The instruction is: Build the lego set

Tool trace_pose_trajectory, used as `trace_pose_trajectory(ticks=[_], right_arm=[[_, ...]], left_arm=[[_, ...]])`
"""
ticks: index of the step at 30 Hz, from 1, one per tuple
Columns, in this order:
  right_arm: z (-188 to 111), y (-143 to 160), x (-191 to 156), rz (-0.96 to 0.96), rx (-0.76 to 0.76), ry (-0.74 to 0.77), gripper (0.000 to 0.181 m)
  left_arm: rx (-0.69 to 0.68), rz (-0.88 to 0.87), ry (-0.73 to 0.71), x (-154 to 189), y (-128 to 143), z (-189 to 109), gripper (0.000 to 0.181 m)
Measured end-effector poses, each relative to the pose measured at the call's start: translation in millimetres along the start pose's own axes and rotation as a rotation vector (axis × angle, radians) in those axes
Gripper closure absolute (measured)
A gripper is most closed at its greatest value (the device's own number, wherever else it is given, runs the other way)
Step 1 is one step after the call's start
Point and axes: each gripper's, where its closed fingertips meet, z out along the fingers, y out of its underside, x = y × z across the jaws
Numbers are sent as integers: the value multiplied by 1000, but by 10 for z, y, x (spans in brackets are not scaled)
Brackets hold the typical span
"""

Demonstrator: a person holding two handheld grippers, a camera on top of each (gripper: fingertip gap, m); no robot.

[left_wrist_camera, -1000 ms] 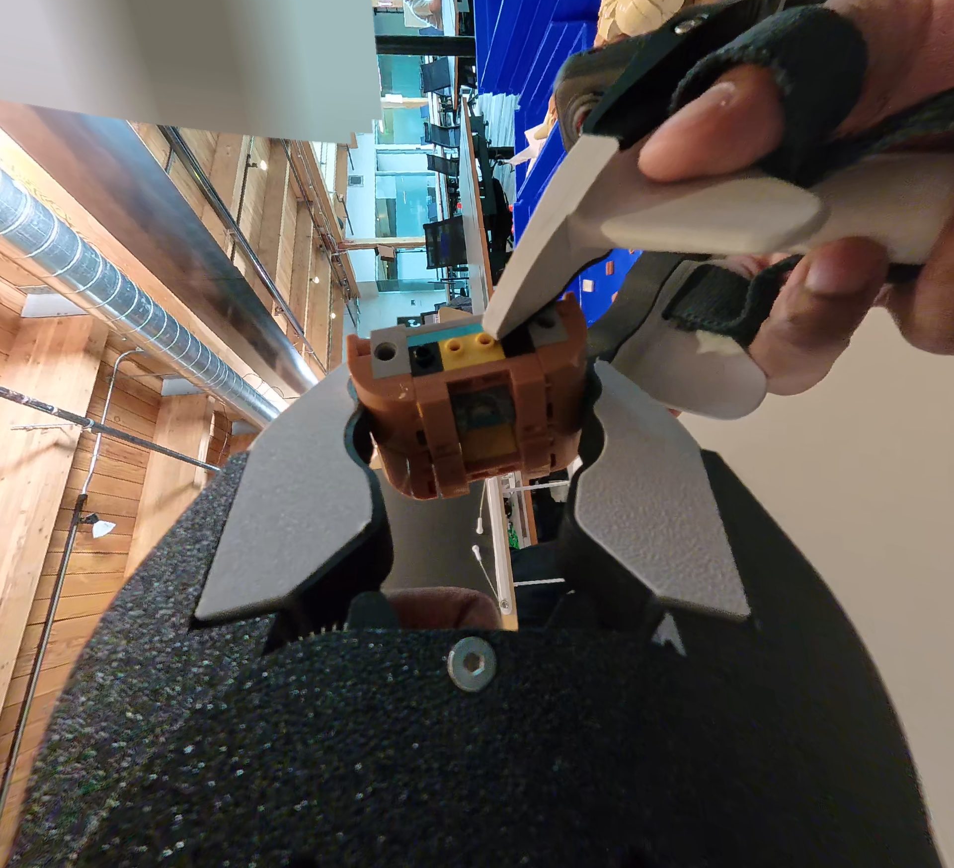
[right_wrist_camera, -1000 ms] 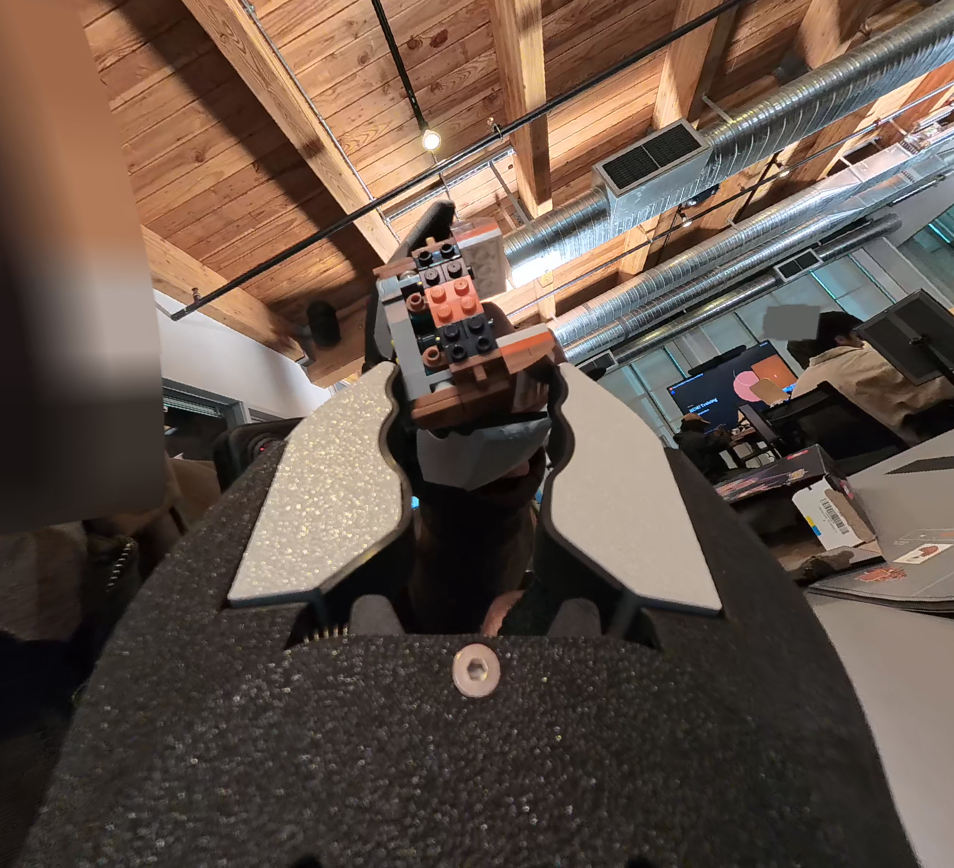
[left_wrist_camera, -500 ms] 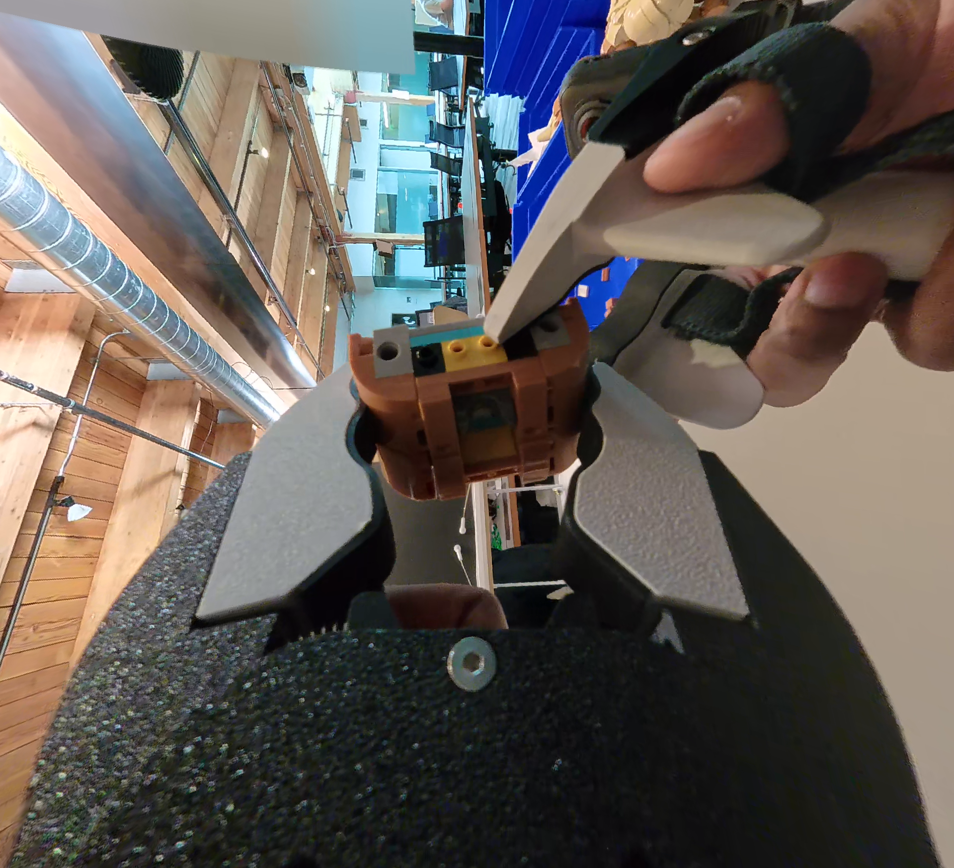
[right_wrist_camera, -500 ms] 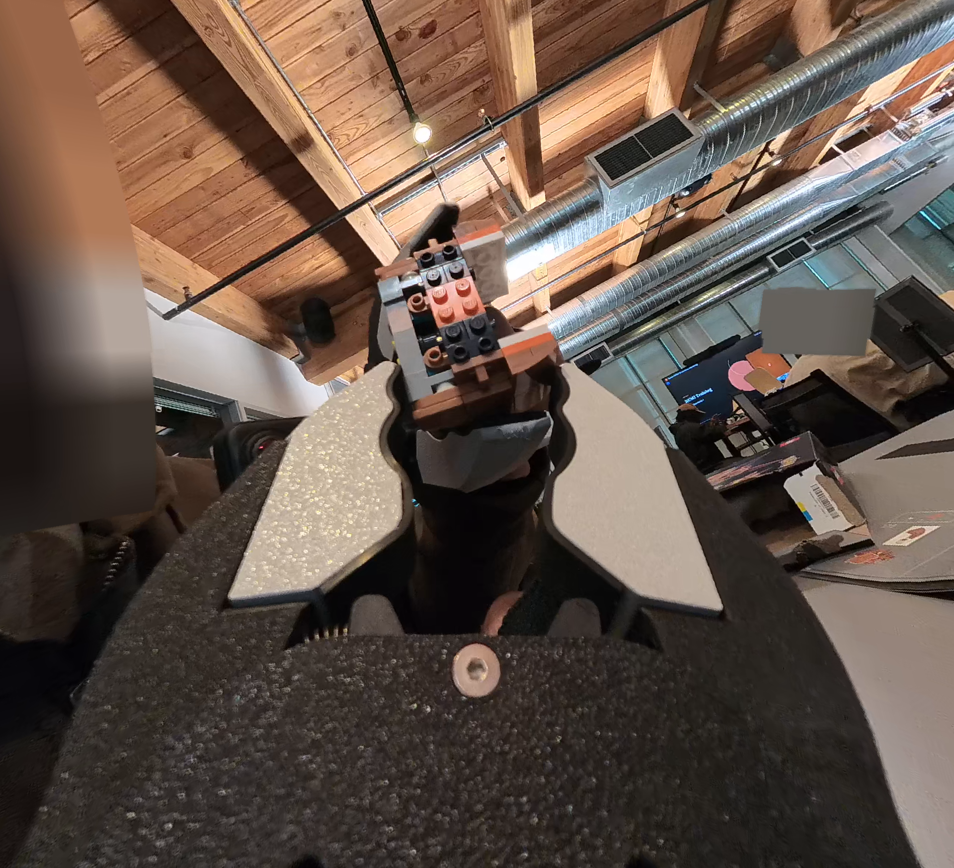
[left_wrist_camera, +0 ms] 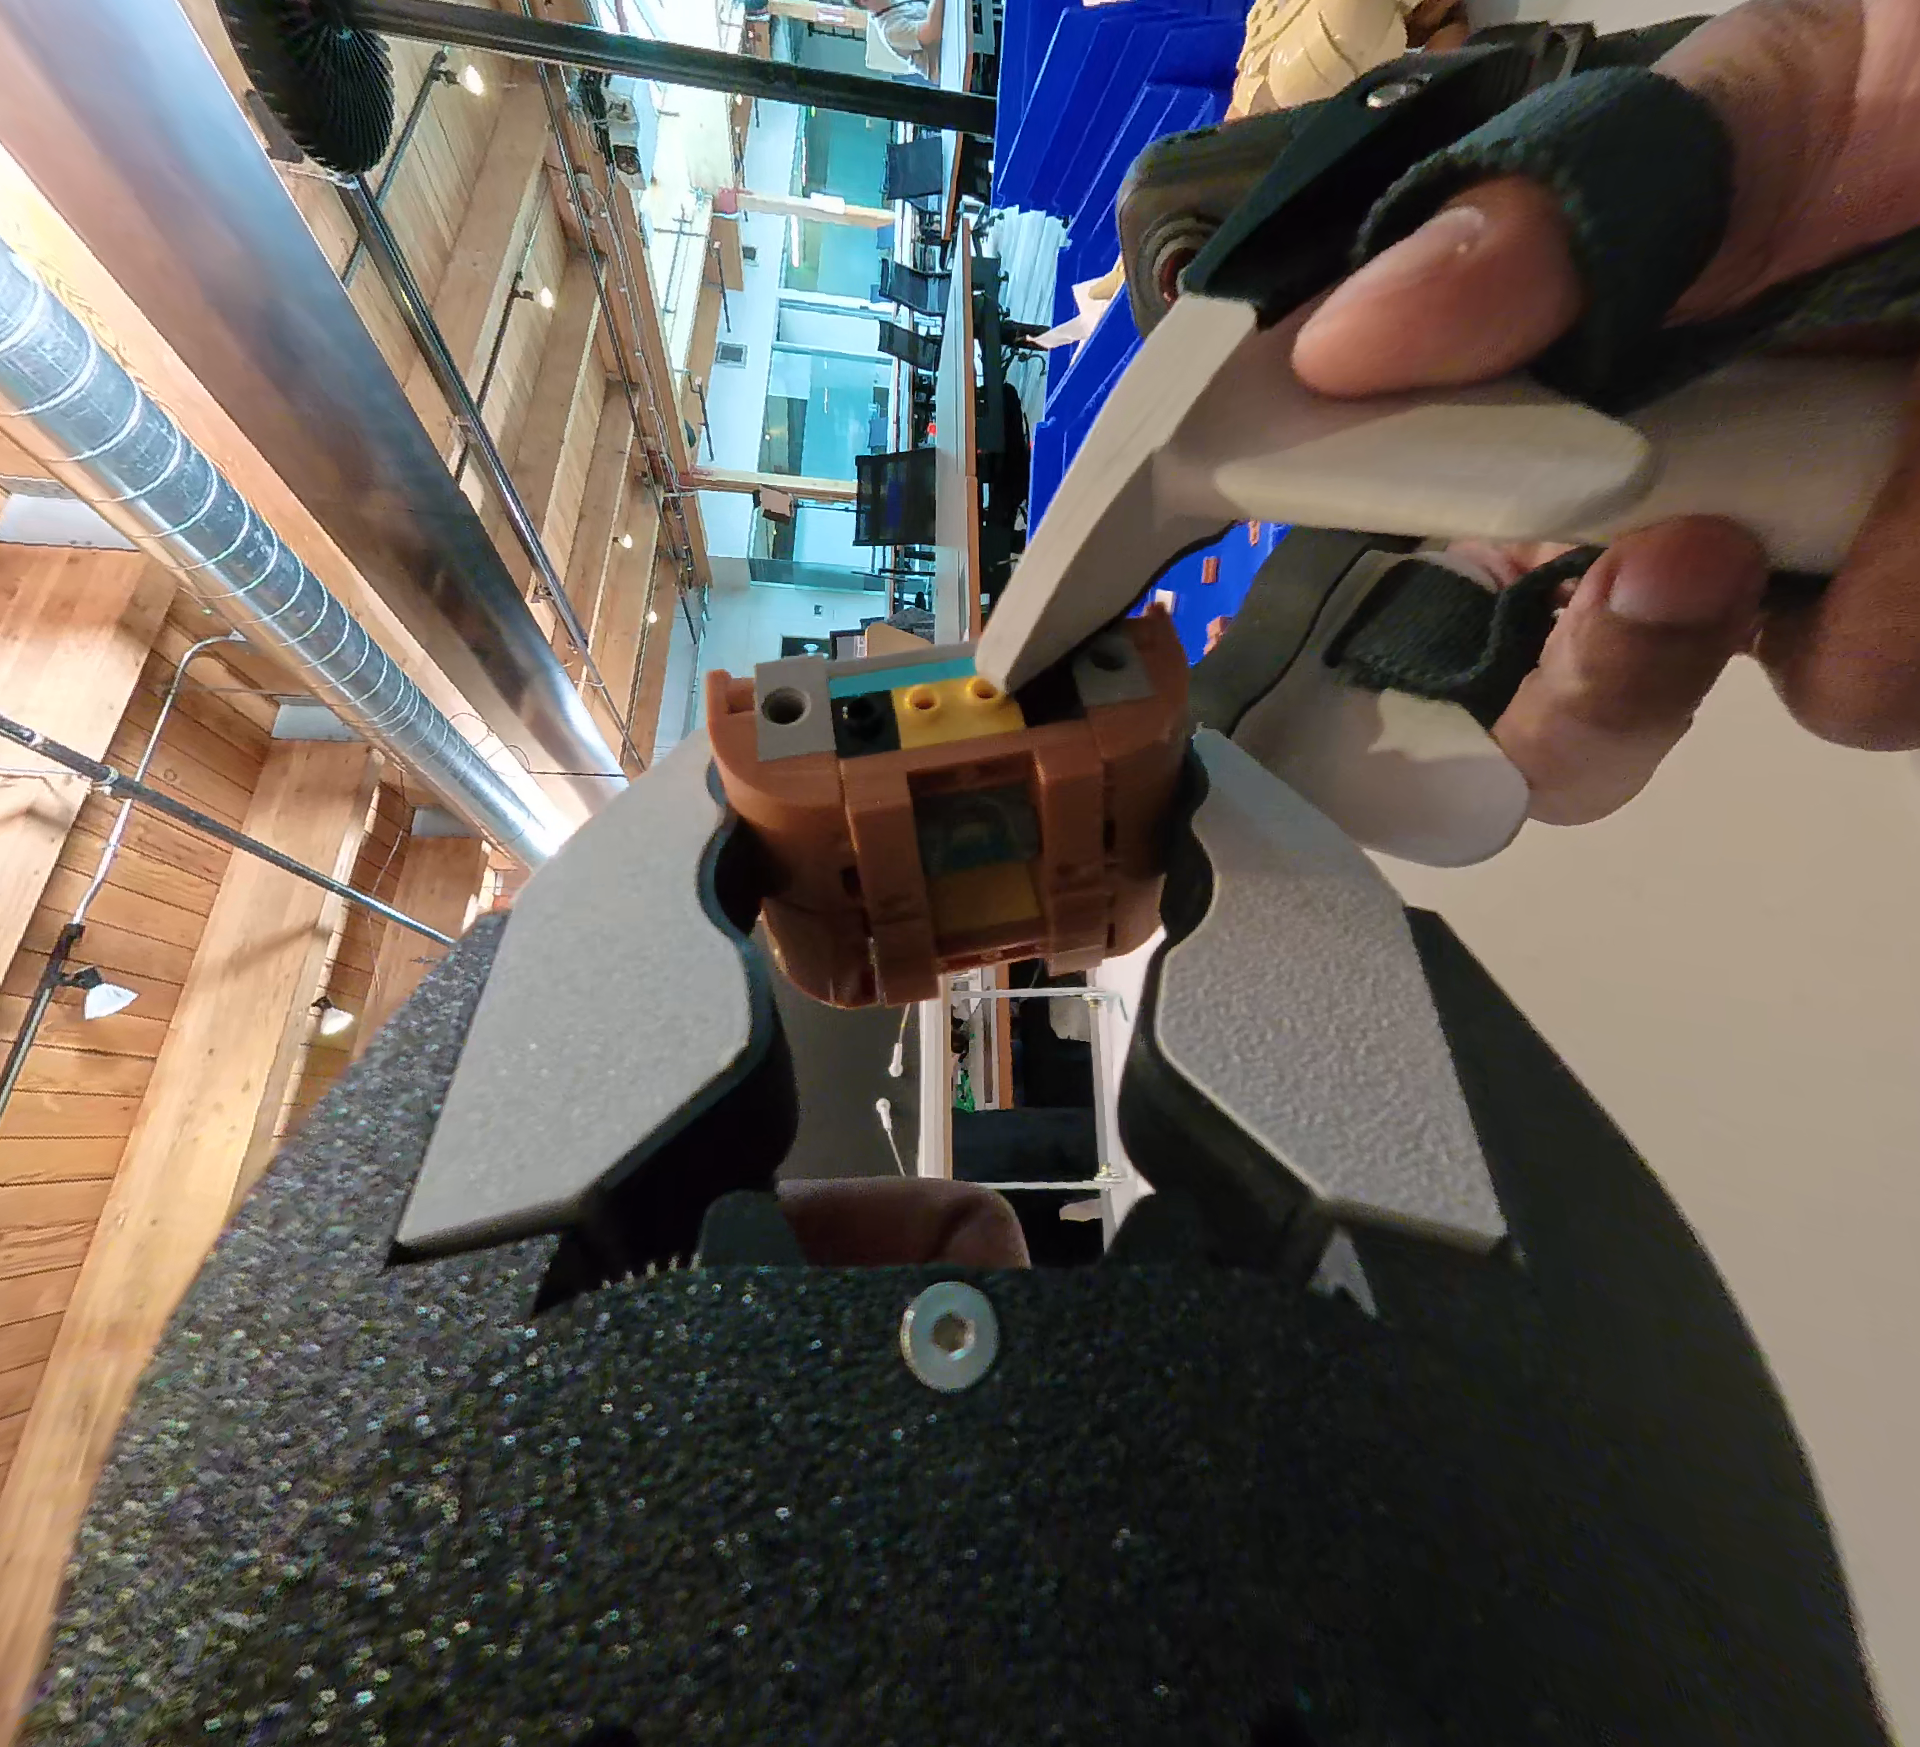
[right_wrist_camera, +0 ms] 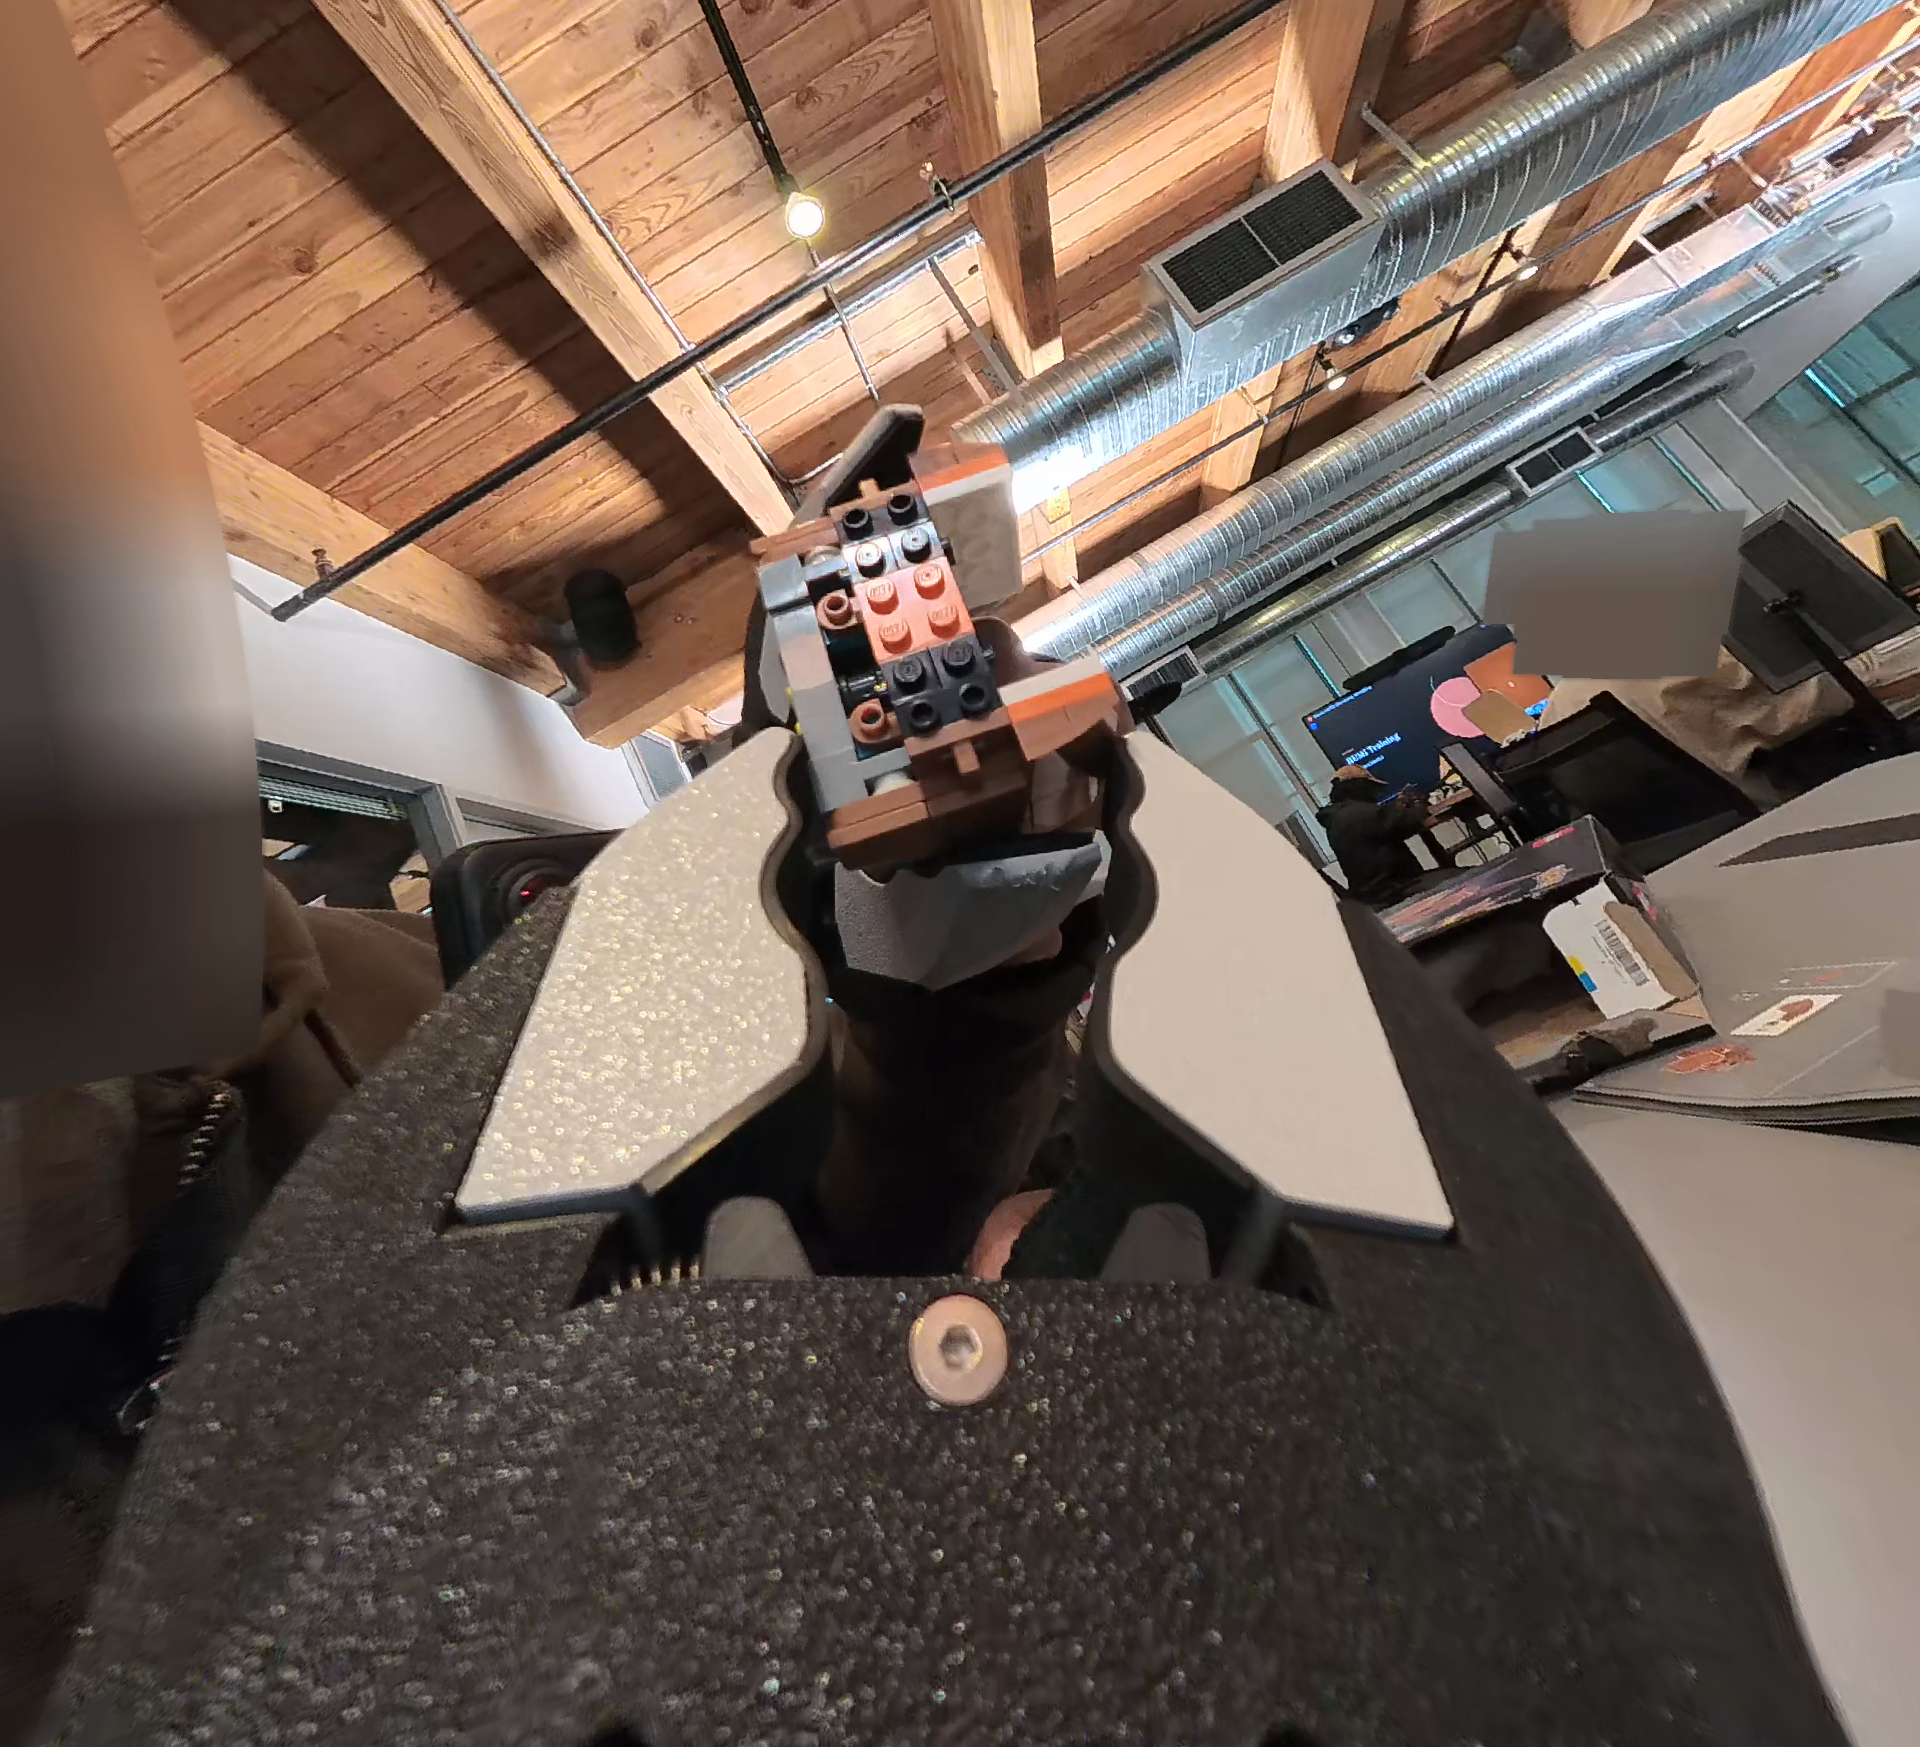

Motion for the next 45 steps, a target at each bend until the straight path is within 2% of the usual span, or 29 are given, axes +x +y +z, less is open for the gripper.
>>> trace_pose_trajectory(ticks=[7, 16, 24, 28, 35, 37, 45], right_arm=[[-6, 14, 42, 8, -9, 19, 127], [-53, -84, 102, 80, 56, 2, 127], [-82, -87, 220, 172, 90, 7, 127], [-84, -94, 252, 213, 106, 4, 127], [-44, -10, 278, 182, 46, 32, 127], [-26, 39, 280, 152, 11, 49, 127], [-7, 110, 301, 144, -23, 62, 127]], left_arm=[[3, -18, 10, 31, 36, 6, 104], [5, -24, -114, -16, 52, 134, 96], [4, -123, -101, 81, 176, 140, 94], [-7, -206, -140, 93, 262, 138, 94], [4, -219, -151, 119, 303, 89, 95], [-5, -215, -159, 100, 331, 60, 104], [-5, -226, -165, 133, 361, 6, 104]])
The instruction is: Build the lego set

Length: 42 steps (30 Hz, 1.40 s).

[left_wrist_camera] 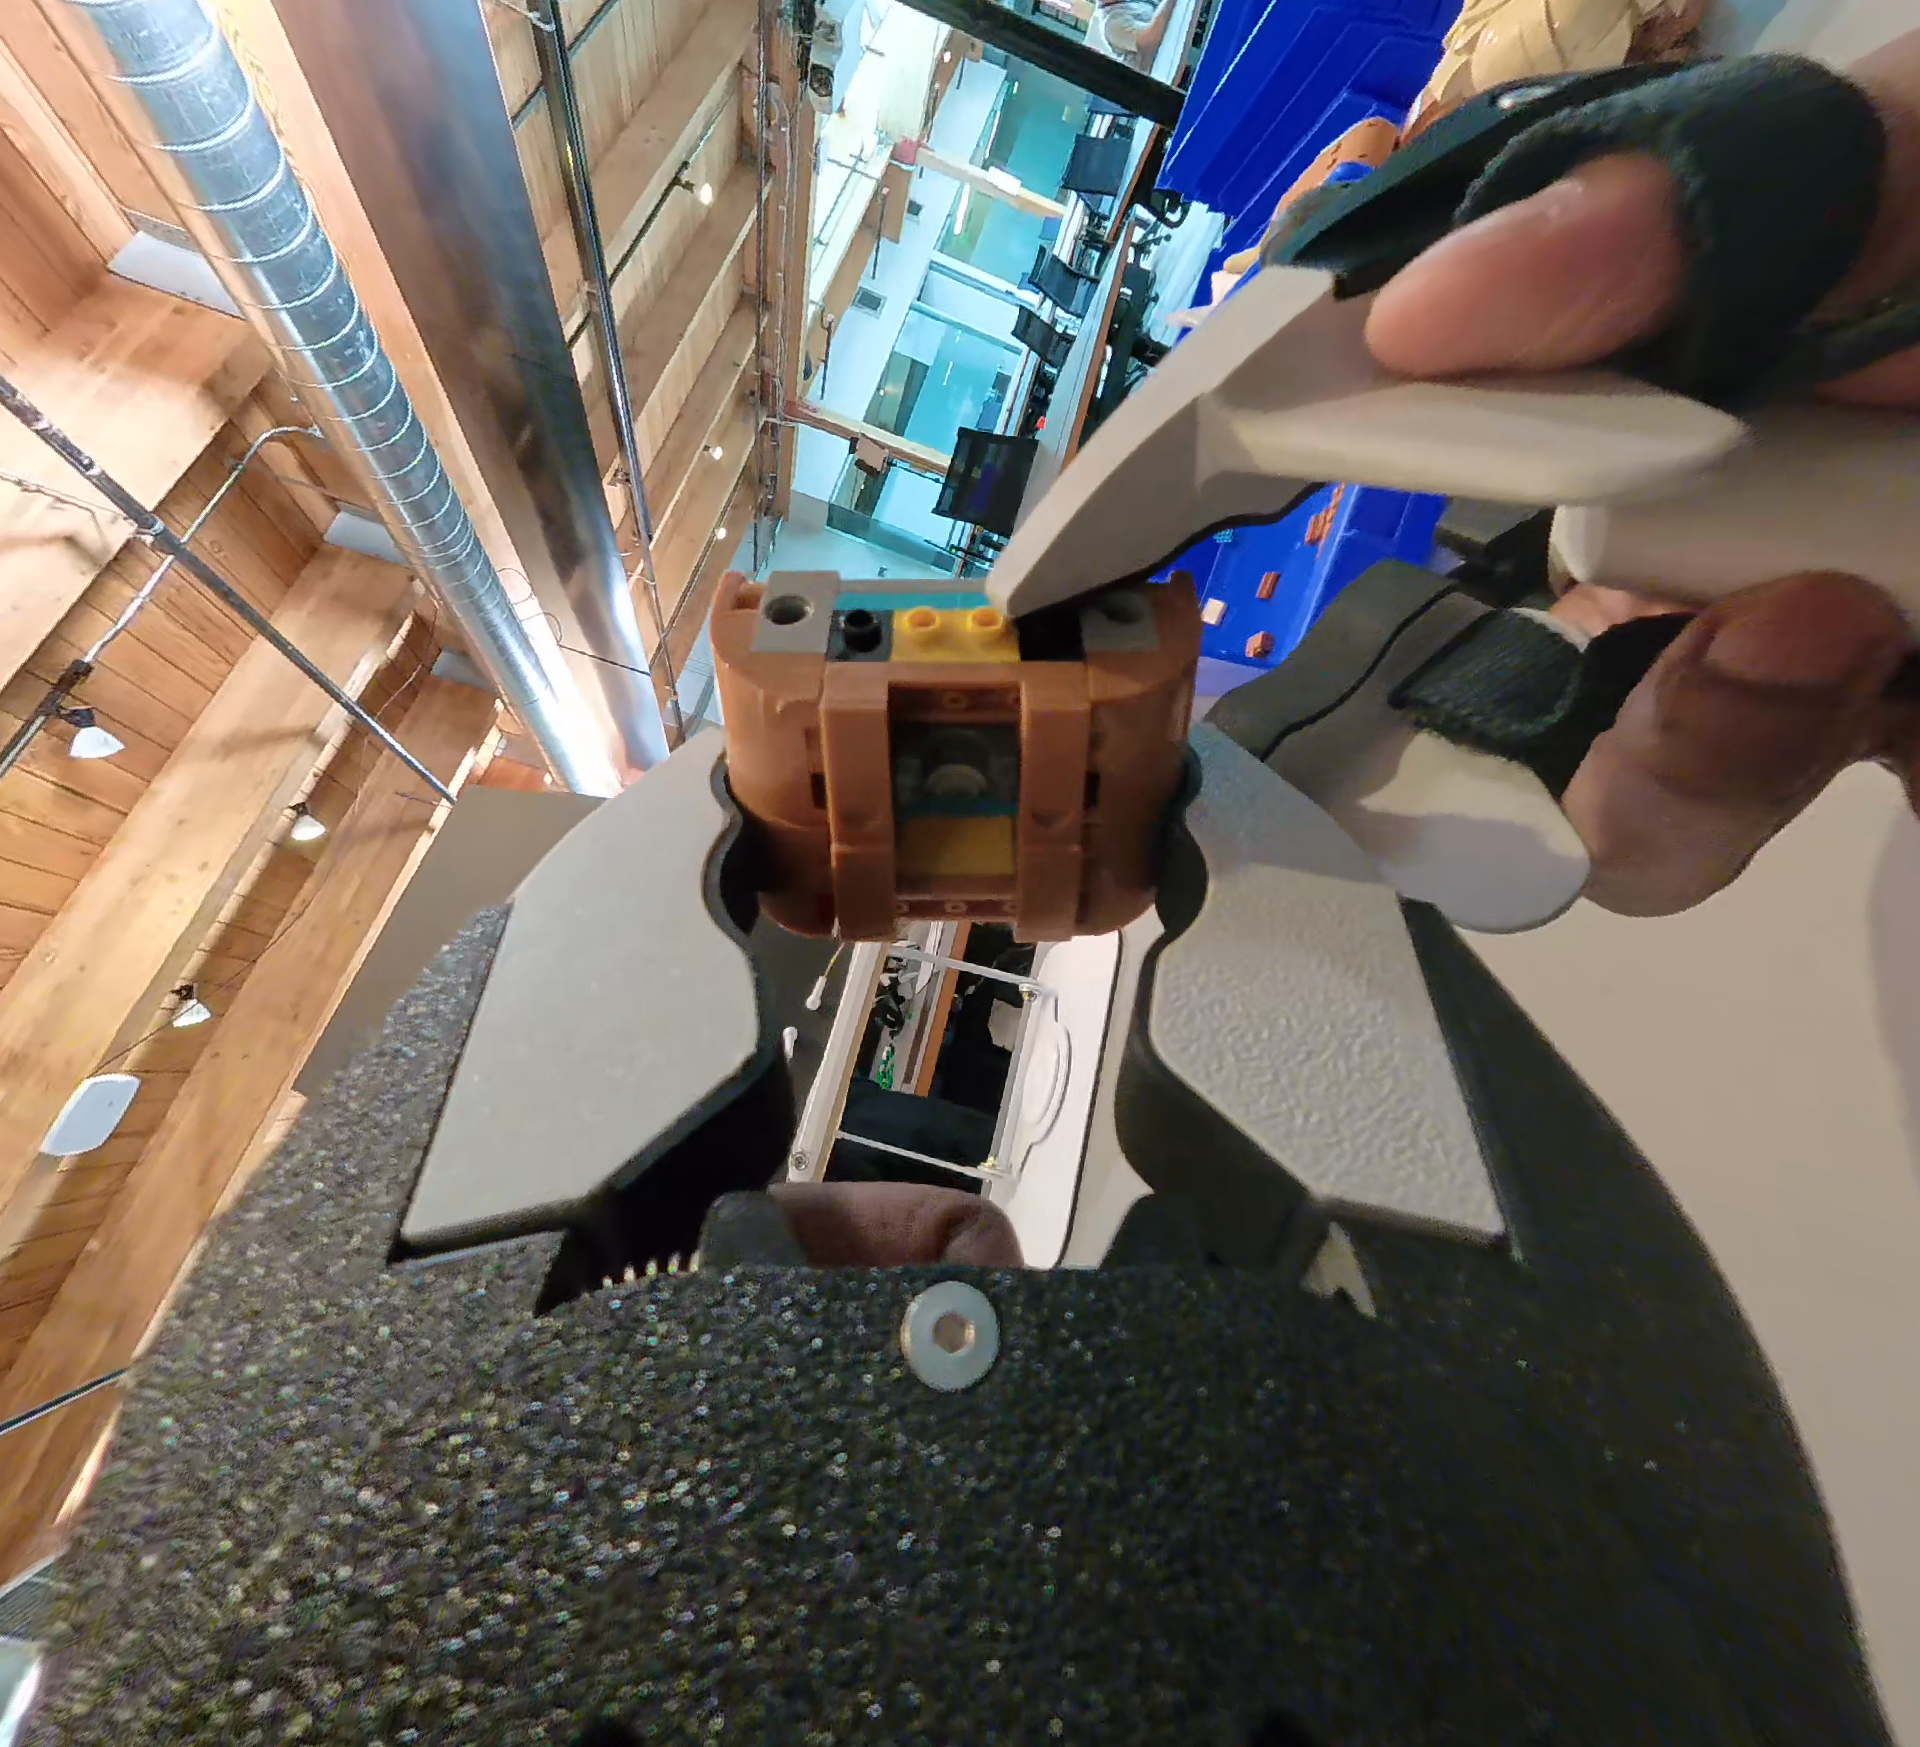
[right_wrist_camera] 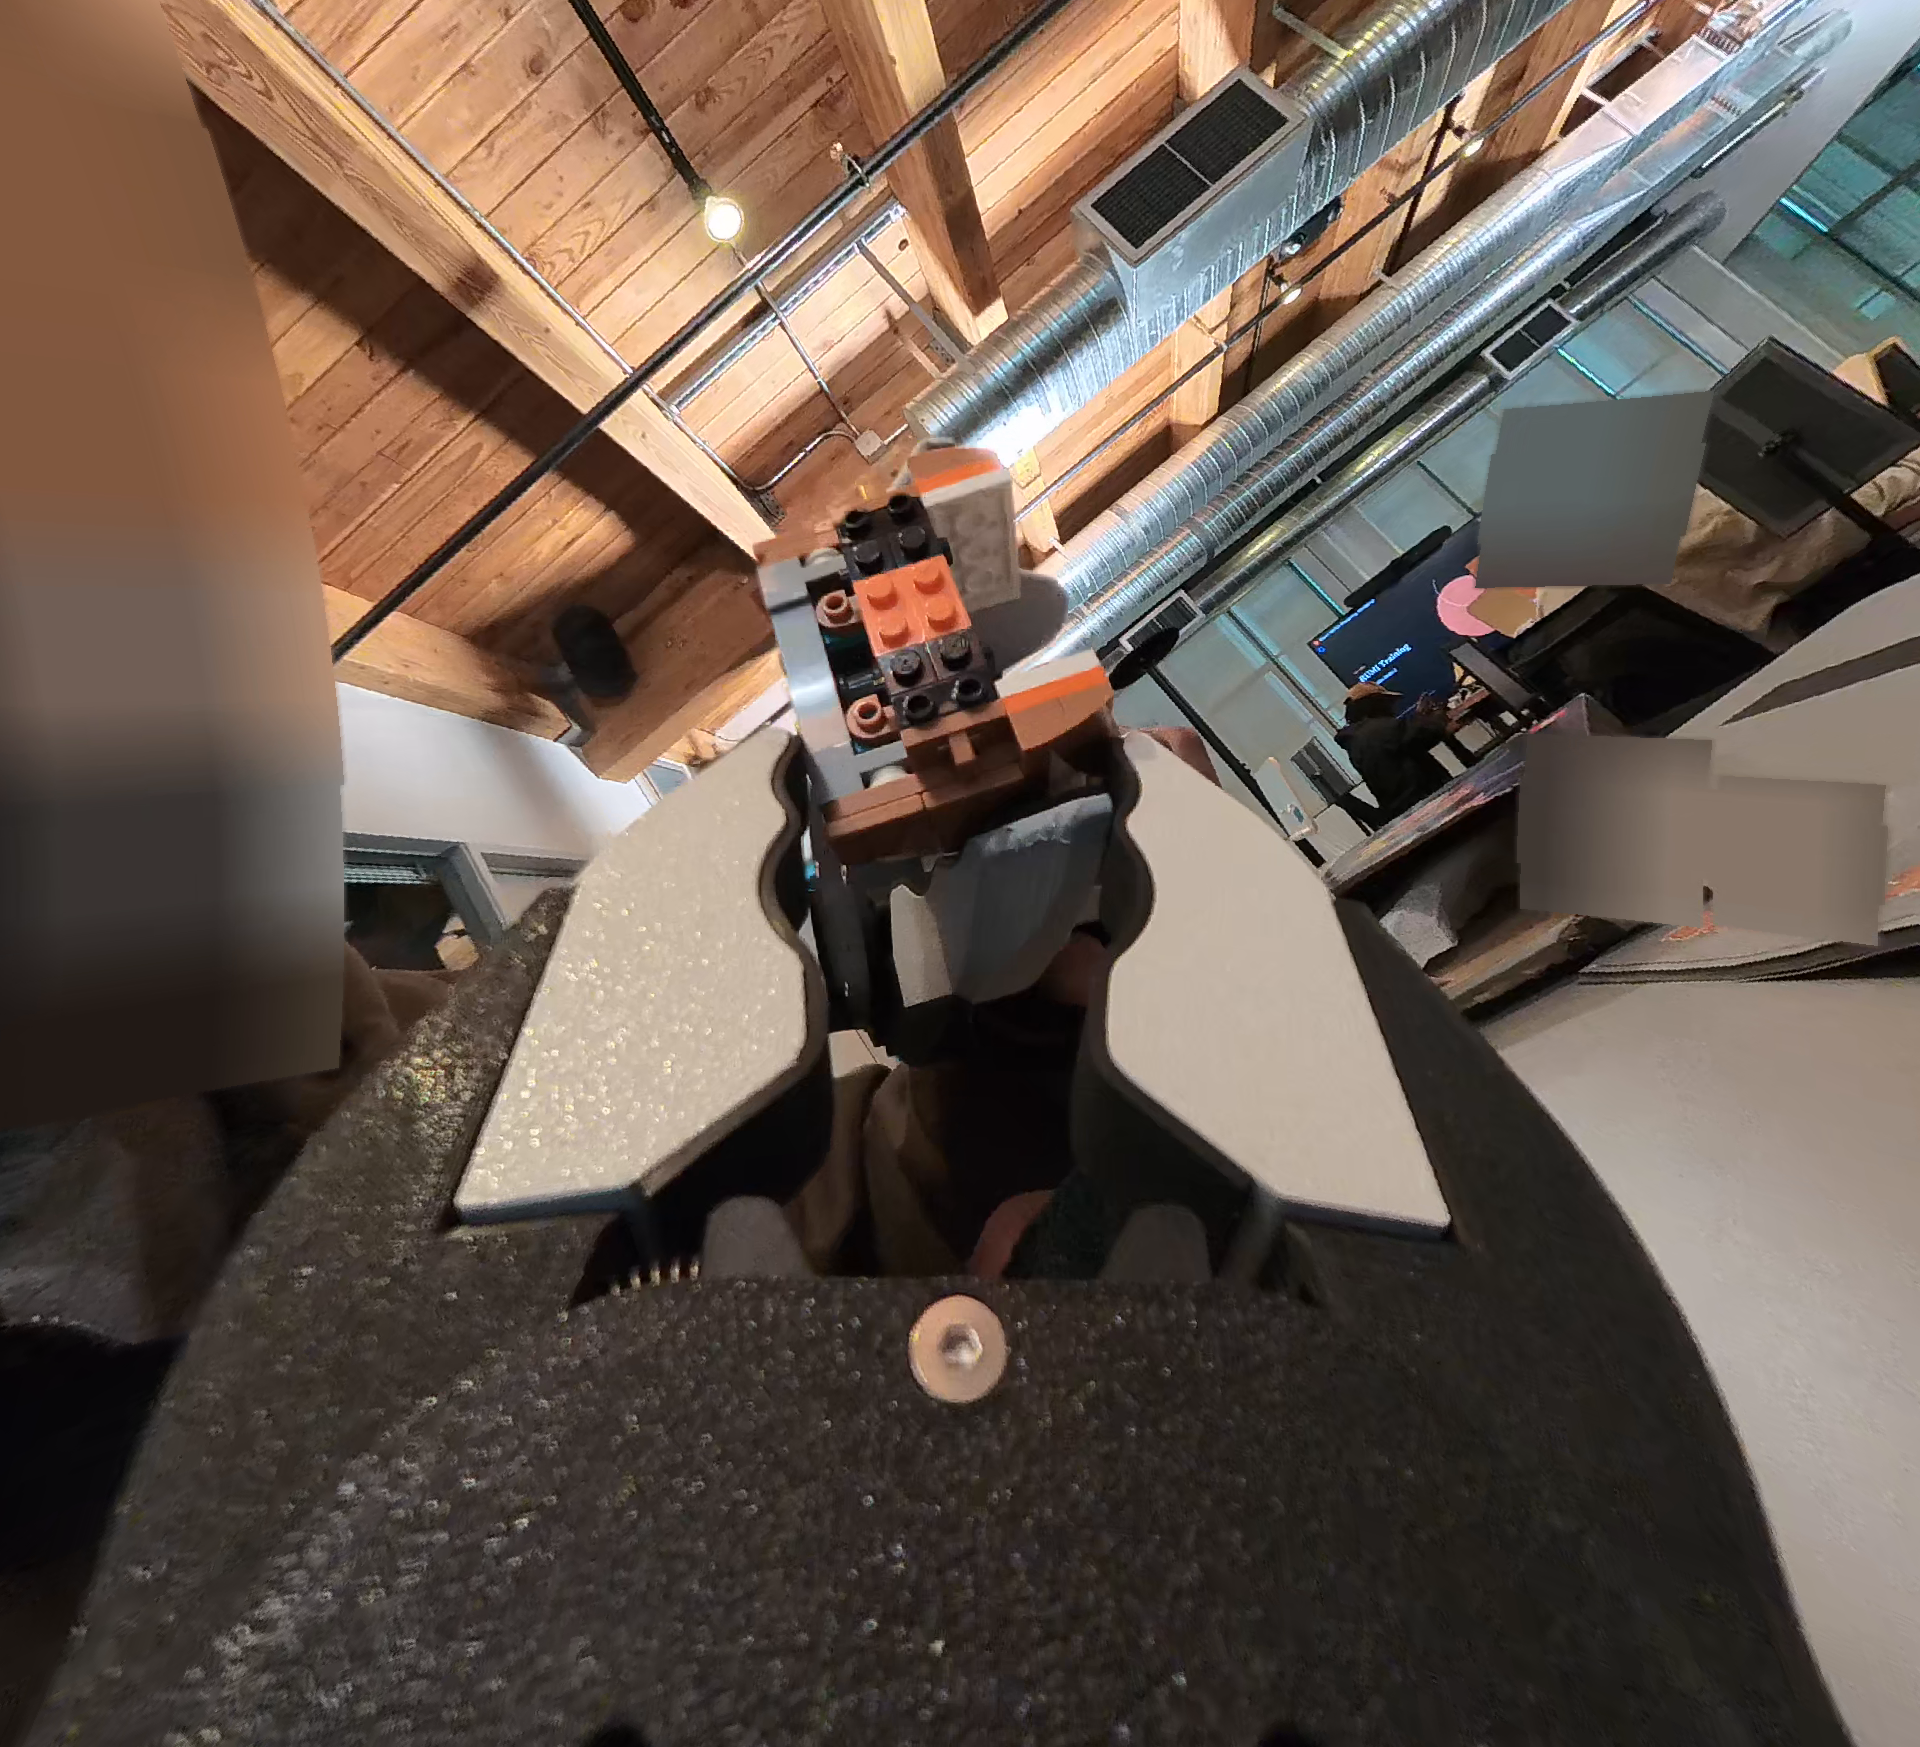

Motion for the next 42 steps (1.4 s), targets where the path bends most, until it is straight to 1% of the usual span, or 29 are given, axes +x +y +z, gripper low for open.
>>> trace_pose_trajectory(ticks=[11, 19, 26, 32, 42], right_arm=[[-13, 5, 42, 21, -5, 11, 127], [-6, -17, -1, 8, -1, -5, 127], [19, -34, -45, -24, 9, -2, 126], [46, -14, -85, -85, -12, 18, 126], [89, 18, -74, -190, -47, 116, 127]], left_arm=[[-13, -24, -15, 33, 36, 8, 105], [0, -16, -29, 19, -6, 22, 104], [31, 20, -119, -66, -55, 4, 104], [82, 38, -187, -123, -106, -42, 103], [142, -58, -302, -152, -89, -77, 104]])
